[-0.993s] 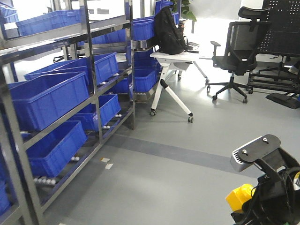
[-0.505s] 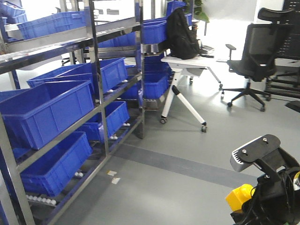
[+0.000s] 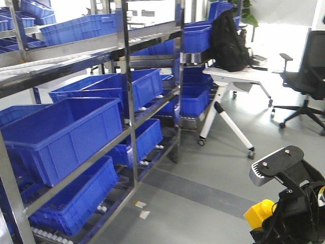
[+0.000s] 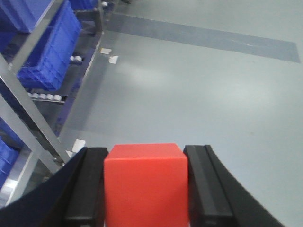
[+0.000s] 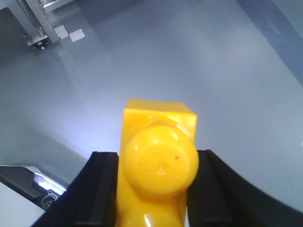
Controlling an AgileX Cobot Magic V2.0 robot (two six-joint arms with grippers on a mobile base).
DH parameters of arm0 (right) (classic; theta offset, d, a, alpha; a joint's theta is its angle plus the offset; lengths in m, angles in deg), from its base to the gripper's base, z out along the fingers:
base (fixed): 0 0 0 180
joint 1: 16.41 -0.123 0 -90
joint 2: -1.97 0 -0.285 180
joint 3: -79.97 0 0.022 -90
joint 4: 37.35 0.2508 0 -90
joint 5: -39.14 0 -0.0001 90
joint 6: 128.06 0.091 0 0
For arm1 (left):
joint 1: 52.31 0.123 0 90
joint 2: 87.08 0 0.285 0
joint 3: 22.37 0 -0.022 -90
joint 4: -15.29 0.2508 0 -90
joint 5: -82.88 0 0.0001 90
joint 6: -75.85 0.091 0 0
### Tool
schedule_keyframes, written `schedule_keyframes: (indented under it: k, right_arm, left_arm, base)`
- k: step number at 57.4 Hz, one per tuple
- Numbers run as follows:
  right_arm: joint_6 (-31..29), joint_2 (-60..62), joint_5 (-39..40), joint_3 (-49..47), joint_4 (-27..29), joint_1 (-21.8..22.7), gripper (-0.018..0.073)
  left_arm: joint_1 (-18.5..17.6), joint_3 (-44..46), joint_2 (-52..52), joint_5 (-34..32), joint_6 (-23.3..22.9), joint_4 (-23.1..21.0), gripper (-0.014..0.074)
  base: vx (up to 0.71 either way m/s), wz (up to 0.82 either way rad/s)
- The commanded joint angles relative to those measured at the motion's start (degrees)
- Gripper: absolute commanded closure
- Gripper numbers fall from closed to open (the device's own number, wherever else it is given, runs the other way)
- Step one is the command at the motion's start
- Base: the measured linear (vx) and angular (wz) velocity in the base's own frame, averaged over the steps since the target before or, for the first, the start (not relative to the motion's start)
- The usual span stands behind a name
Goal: Pick red and yellow blocks into blue bin
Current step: 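Drive the base along the shelves up to the large blue bin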
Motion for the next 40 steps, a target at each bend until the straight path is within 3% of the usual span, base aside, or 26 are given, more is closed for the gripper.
schedule_keyframes:
  k: [1, 18, 40]
  right_arm:
    - [-0.1, 1.5, 2.8, -1.7, 0.0, 0.0, 0.0265]
    - [-0.1, 1.5, 2.8, -1.7, 0.0, 0.0, 0.0265]
    - [-0.1, 1.5, 2.8, -1.7, 0.0, 0.0, 0.0265]
  left_arm:
    - [-0.1, 1.5, -0.1, -3.8, 0.0, -0.7, 0.0393]
    - [-0.1, 1.5, -0.1, -4.0, 0.0, -0.7, 0.0393]
    - [-0.1, 1.5, -0.1, -3.9, 0.0, -0.7, 0.0393]
  base:
    - [0.31, 0.20]
    - [0.25, 0.34]
    - [0.14, 0.57]
